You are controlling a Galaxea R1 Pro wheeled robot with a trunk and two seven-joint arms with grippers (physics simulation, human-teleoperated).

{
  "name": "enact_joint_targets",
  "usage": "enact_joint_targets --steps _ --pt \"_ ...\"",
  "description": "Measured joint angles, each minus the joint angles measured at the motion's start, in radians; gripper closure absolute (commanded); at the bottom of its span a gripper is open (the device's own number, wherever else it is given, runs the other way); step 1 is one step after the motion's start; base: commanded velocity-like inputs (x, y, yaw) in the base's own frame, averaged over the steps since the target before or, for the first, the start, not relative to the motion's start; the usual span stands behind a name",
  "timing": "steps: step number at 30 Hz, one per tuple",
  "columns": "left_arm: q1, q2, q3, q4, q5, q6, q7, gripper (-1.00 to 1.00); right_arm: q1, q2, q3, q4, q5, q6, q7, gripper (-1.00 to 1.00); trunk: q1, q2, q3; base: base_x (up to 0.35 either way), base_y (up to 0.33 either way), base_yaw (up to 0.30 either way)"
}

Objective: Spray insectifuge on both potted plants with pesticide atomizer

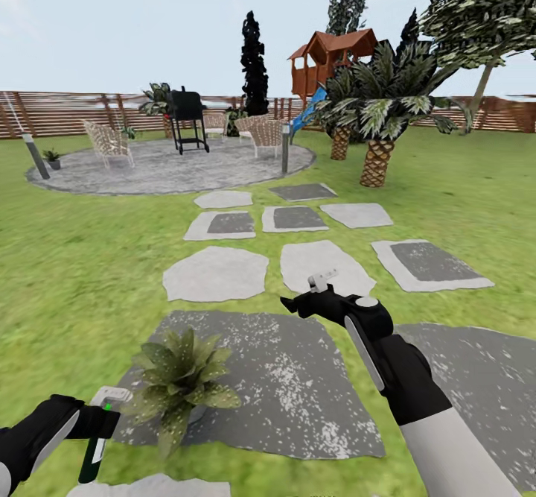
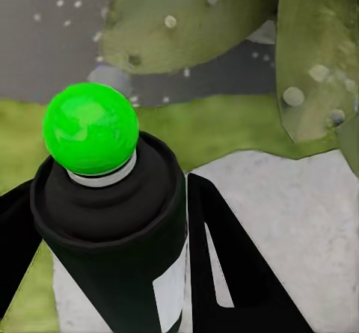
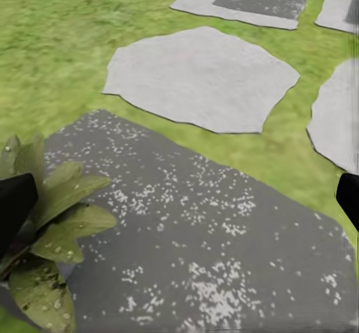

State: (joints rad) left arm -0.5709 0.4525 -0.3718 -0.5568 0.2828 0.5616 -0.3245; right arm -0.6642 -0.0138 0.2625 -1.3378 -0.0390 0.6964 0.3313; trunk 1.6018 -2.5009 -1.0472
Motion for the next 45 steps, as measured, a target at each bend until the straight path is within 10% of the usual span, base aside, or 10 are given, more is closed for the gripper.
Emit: enact_joint_targets --steps 45 --pt "0.000 -0.018 -0.007 0.001 -0.002 -0.008 -0.044 1.00 0.000 0.002 0.000 -0.023 -0.001 0.011 0.002 -1.00 0.000 0.000 0.015 -0.057 0.222 -0.178"
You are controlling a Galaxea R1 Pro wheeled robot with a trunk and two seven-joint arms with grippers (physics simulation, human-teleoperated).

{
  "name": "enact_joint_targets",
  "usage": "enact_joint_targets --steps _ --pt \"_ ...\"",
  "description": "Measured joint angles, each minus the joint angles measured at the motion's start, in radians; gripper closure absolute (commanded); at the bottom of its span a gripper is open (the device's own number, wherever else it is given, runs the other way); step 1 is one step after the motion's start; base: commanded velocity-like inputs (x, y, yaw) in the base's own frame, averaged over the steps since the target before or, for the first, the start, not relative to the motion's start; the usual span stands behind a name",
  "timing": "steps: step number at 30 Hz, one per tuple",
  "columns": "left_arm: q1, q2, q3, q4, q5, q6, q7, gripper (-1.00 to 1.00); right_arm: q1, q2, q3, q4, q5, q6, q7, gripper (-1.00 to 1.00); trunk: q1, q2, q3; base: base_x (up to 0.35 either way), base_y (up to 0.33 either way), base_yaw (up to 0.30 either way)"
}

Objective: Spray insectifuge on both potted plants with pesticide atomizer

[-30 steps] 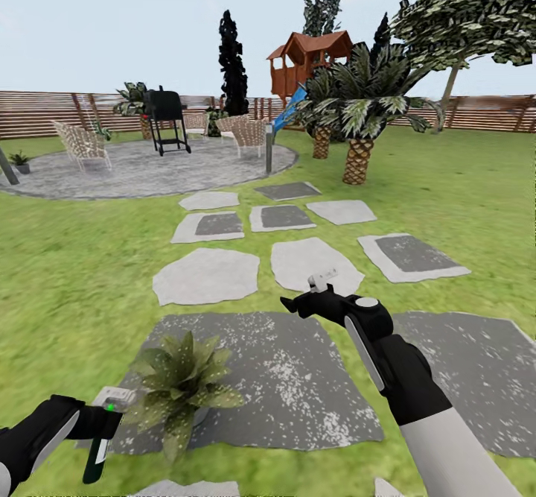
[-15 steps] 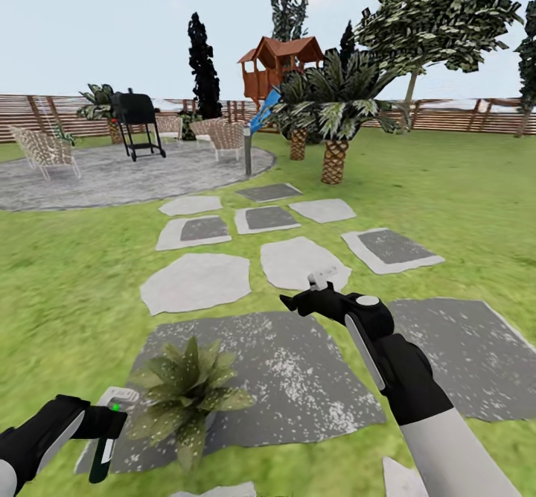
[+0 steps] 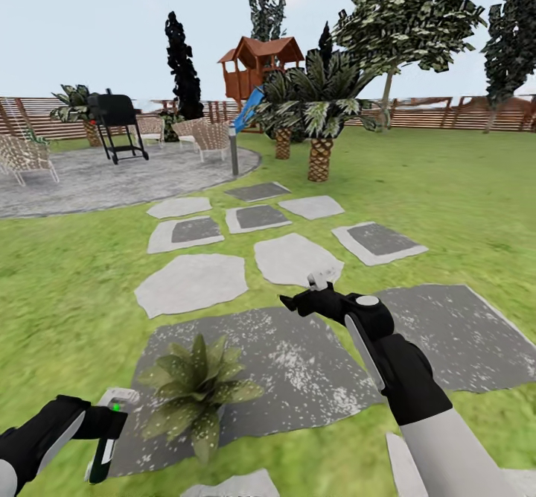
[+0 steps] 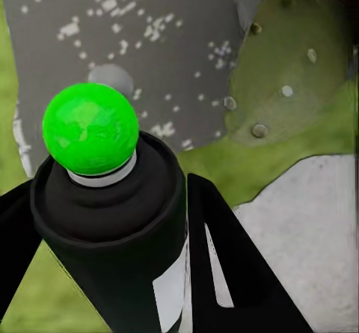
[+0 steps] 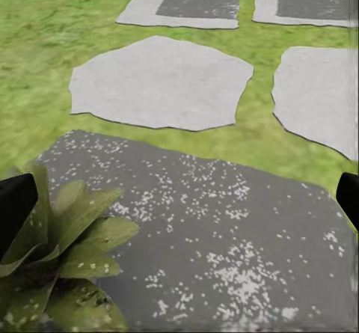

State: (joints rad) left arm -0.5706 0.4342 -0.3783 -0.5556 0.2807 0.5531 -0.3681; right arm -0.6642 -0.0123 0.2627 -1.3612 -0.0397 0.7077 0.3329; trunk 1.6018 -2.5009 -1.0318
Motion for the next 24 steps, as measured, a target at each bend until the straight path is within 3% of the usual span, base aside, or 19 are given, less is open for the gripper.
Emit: enact_joint_targets --steps 2,3,5,6,10,15,24 --pt "0.000 0.000 -0.010 -0.002 0.002 -0.003 -0.035 1.00 0.000 0.000 0.000 0.001 0.000 0.000 0.000 -1.00 0.000 0.000 0.000 -0.020 0.011 -0.191" --pt "0.000 0.000 -0.045 -0.001 0.003 -0.011 -0.080 1.00 0.000 0.000 0.000 0.002 0.000 0.000 0.000 -1.00 0.000 0.000 0.000 -0.006 0.003 -0.056" --pt "0.000 0.001 -0.156 0.001 0.005 -0.037 -0.175 1.00 0.000 0.000 0.000 0.001 0.000 -0.003 0.000 -1.00 0.000 0.000 0.000 -0.001 0.001 -0.009" --pt "0.000 0.001 -0.164 0.002 0.004 -0.039 -0.180 1.00 0.000 0.000 0.000 0.001 0.000 -0.003 0.000 -1.00 0.000 0.000 0.000 0.000 0.000 -0.003" --pt "0.000 0.000 -0.176 0.015 0.004 -0.038 -0.176 1.00 0.000 0.000 0.000 0.000 0.000 -0.004 0.000 -1.00 0.000 0.000 0.000 0.000 0.000 0.000" --pt "0.000 -0.041 -0.179 0.042 0.003 -0.036 -0.176 1.00 0.000 0.000 0.000 -0.001 0.000 -0.005 0.000 -1.00 0.000 0.000 0.000 0.000 0.000 0.000" --pt "-0.008 -0.040 -0.172 0.032 0.004 -0.035 -0.175 1.00 0.000 0.000 0.000 0.000 0.000 -0.006 0.000 -1.00 0.000 0.000 0.000 0.000 0.078 0.000"
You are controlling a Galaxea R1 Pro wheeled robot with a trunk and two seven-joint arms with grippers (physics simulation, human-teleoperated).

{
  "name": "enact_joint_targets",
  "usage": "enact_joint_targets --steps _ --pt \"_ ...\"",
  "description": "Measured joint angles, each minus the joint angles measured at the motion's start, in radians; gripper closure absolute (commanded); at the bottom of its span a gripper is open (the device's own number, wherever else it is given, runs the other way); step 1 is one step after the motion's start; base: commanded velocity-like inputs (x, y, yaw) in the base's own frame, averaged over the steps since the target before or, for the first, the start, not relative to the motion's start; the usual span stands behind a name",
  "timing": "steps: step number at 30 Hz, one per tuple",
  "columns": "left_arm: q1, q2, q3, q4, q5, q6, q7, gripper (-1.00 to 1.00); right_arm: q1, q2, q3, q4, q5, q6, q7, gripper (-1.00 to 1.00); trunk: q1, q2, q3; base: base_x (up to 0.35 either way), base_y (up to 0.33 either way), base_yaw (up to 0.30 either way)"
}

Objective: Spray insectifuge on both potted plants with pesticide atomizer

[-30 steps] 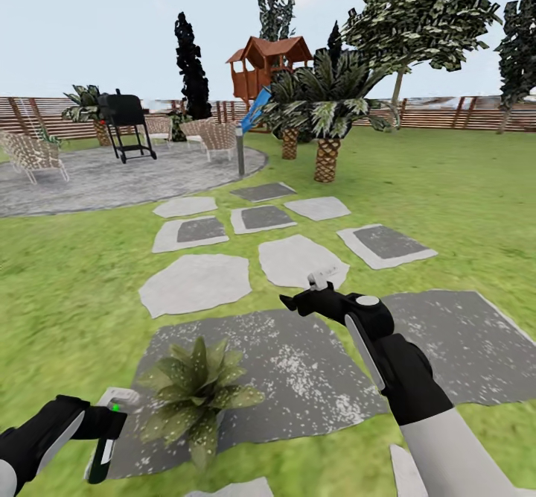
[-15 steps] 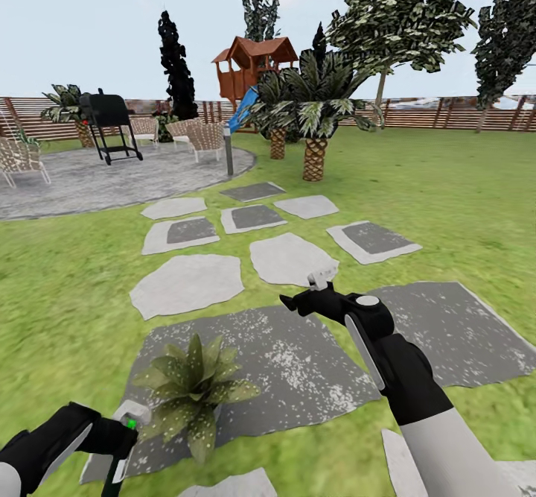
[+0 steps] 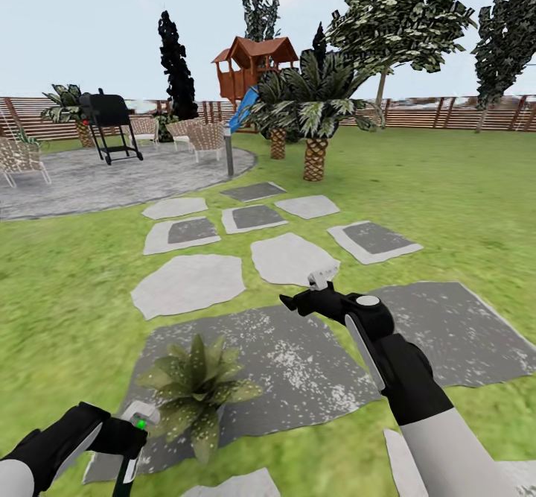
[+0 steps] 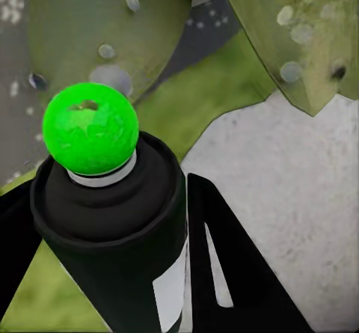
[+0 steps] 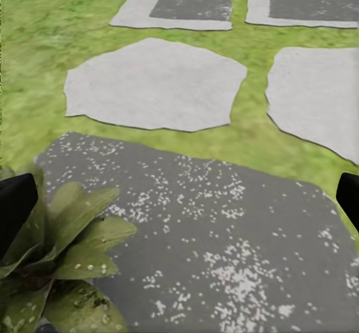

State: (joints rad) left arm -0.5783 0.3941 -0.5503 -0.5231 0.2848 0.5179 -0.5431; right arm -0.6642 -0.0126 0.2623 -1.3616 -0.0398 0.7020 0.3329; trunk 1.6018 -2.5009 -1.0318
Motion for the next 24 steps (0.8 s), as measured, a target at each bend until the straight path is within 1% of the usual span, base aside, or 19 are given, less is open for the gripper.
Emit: enact_joint_targets --steps 5,6,7,9,11,12,13,14,15,16,18,20,22,24 --pt "0.000 0.006 0.001 0.000 0.000 0.001 0.000 1.00 0.000 -0.008 -0.006 0.012 -0.001 0.000 -0.001 -1.00 0.000 0.000 0.000 0.000 0.322 0.000" --pt "-0.001 0.006 0.002 -0.001 0.001 0.000 0.000 1.00 0.000 -0.009 -0.025 0.006 -0.001 0.000 0.000 -1.00 0.000 0.000 0.000 0.000 0.338 0.000" --pt "-0.003 0.006 0.003 -0.001 0.001 -0.001 0.000 1.00 0.000 -0.006 -0.053 -0.008 -0.001 0.003 0.000 -1.00 0.000 0.000 0.000 0.000 0.338 0.000" --pt "-0.009 0.005 0.003 -0.002 0.002 -0.001 0.001 1.00 0.000 -0.001 -0.076 -0.020 -0.001 0.007 0.000 -1.00 0.000 0.000 0.000 0.000 0.339 -0.224" --pt "-0.014 0.003 0.006 -0.003 0.004 -0.001 0.001 1.00 0.000 0.000 -0.080 -0.014 -0.002 0.011 0.000 -1.00 0.000 0.000 0.000 0.000 0.339 -0.292" --pt "-0.019 0.005 0.007 -0.005 0.004 0.000 0.001 1.00 0.000 0.000 -0.079 -0.015 -0.002 0.012 0.000 -1.00 0.000 0.000 0.000 0.000 0.339 -0.292" --pt "-0.020 0.008 0.013 -0.006 0.005 -0.001 0.001 1.00 0.000 0.000 -0.076 -0.027 -0.001 0.057 -0.002 -1.00 0.000 0.000 0.000 0.000 0.339 -0.292" --pt "-0.022 0.012 0.047 -0.016 0.006 -0.003 0.001 1.00 0.000 0.000 -0.073 -0.034 0.000 0.128 -0.002 -1.00 0.000 0.000 0.000 0.000 0.339 -0.292" --pt "-0.022 0.014 0.071 -0.022 0.006 -0.004 0.001 1.00 0.000 0.000 -0.073 -0.036 0.000 0.161 -0.002 -1.00 0.000 0.000 0.000 0.000 0.339 -0.291" --pt "-0.022 0.019 0.125 -0.034 0.003 -0.005 -0.001 1.00 0.000 0.000 -0.073 -0.038 0.001 0.201 -0.004 -1.00 0.000 0.000 0.000 0.000 0.339 -0.283" --pt "-0.022 0.021 0.162 -0.041 0.000 -0.005 0.000 1.00 0.000 0.000 -0.074 -0.039 0.001 0.223 -0.005 -1.00 0.000 0.000 0.000 0.003 0.339 -0.231" --pt "-0.022 0.021 0.177 -0.055 0.000 -0.004 -0.001 1.00 0.000 0.000 -0.075 -0.039 0.002 0.230 -0.005 -1.00 0.000 0.000 0.000 0.087 0.305 -0.129" --pt "-0.022 0.018 0.179 -0.097 0.002 0.007 -0.004 1.00 0.000 0.000 -0.076 -0.039 0.003 0.231 -0.006 -1.00 0.000 0.000 0.000 0.210 0.222 -0.074" --pt "-0.022 0.016 0.179 -0.129 -0.002 0.052 -0.008 1.00 0.000 0.000 -0.077 -0.039 0.001 0.231 -0.006 -1.00 0.000 0.000 0.000 0.256 0.190 -0.022"
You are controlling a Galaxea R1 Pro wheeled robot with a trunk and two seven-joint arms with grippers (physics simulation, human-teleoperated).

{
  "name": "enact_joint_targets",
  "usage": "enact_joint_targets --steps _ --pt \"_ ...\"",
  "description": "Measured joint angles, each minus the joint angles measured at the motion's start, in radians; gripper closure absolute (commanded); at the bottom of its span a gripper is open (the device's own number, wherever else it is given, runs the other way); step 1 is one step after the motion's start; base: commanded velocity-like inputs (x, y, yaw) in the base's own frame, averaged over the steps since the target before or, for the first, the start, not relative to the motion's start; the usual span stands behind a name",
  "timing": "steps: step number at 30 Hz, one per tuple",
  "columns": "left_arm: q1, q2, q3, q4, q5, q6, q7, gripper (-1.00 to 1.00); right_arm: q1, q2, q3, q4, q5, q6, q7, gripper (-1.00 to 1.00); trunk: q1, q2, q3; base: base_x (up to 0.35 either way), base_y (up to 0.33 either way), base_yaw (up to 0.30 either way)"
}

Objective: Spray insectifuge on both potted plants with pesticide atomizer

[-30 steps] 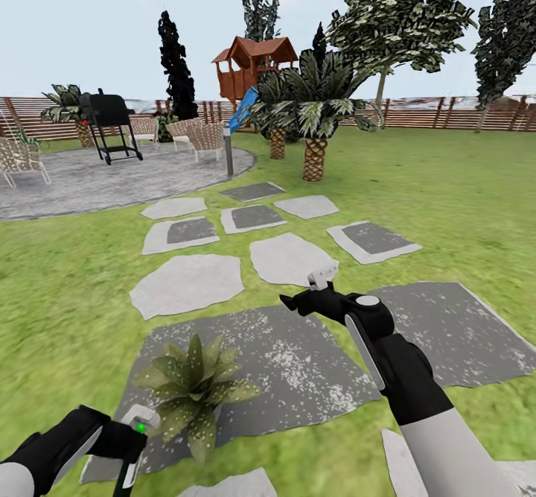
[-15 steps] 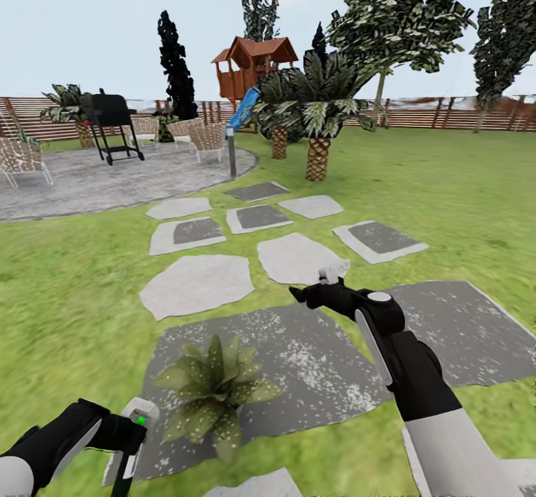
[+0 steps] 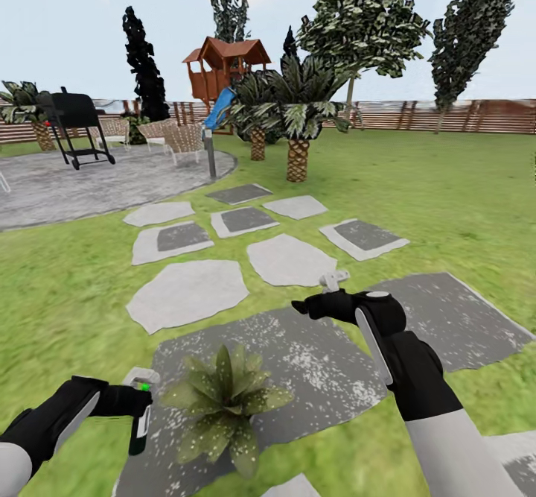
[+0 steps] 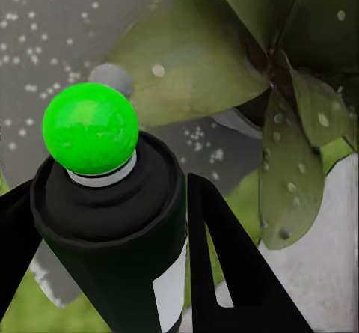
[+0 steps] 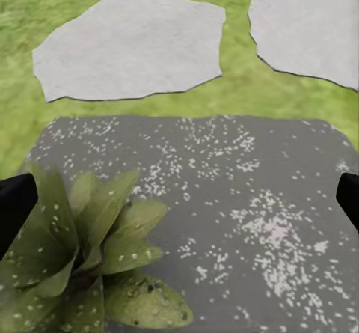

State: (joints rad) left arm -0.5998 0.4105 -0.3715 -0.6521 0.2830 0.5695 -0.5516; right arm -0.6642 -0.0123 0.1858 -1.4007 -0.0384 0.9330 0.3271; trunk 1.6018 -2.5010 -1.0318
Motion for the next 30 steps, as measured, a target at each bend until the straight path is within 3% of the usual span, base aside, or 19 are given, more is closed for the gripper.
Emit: enact_joint_targets --steps 2,4,7,8,10,15,17,18,19,24,30 --pt "0.000 -0.003 -0.004 -0.015 -0.015 0.035 -0.019 1.00 0.000 0.000 0.000 0.000 0.000 -0.005 0.000 -1.00 0.000 0.000 0.000 0.270 0.210 -0.004" --pt "0.000 -0.005 -0.005 -0.018 -0.095 0.042 -0.082 1.00 0.000 0.000 0.000 0.000 0.000 -0.007 0.000 -1.00 0.000 0.000 0.000 0.218 0.155 -0.001" --pt "0.000 -0.007 -0.002 -0.018 -0.208 0.042 -0.130 1.00 0.000 0.000 0.001 0.003 0.000 -0.009 0.000 -1.00 0.000 0.000 0.000 0.034 0.024 0.000" --pt "0.000 -0.008 -0.002 -0.018 -0.213 0.043 -0.139 1.00 0.000 0.000 0.002 0.003 0.000 -0.009 0.000 -1.00 0.000 0.000 0.000 0.003 0.002 0.000" --pt "0.000 -0.015 -0.005 -0.013 -0.222 0.047 -0.218 1.00 0.000 0.000 0.002 0.003 0.000 -0.010 0.001 -1.00 0.000 0.000 0.000 0.001 0.000 0.000" --pt "0.000 -0.037 -0.008 0.000 -0.226 0.067 -0.231 1.00 0.000 0.000 0.001 0.003 0.000 -0.009 0.001 -1.00 0.000 0.000 0.000 0.000 0.000 0.000" --pt "0.000 -0.042 -0.013 0.012 -0.295 0.089 -0.221 1.00 0.000 0.000 0.000 0.002 0.000 -0.009 0.001 -1.00 0.000 0.000 0.000 0.000 0.000 0.000" --pt "0.000 -0.042 -0.013 0.013 -0.304 0.103 -0.209 1.00 0.000 0.000 0.000 0.002 0.000 -0.009 0.001 -1.00 0.000 0.000 0.000 0.000 0.000 0.000" --pt "0.000 -0.048 -0.011 0.014 -0.310 0.112 -0.154 1.00 0.000 0.000 -0.001 0.002 0.000 -0.009 0.001 -1.00 0.000 0.000 0.000 0.000 0.000 0.000" --pt "0.000 -0.059 -0.009 0.009 -0.308 0.163 -0.099 1.00 0.000 0.000 0.001 0.001 0.000 -0.009 0.001 -1.00 0.000 0.000 0.000 0.000 0.000 0.000" --pt "-0.038 -0.065 -0.007 0.012 -0.306 0.178 -0.096 1.00 0.000 0.000 0.001 0.000 0.000 -0.010 0.001 -1.00 0.000 0.000 0.000 0.000 0.000 0.000"
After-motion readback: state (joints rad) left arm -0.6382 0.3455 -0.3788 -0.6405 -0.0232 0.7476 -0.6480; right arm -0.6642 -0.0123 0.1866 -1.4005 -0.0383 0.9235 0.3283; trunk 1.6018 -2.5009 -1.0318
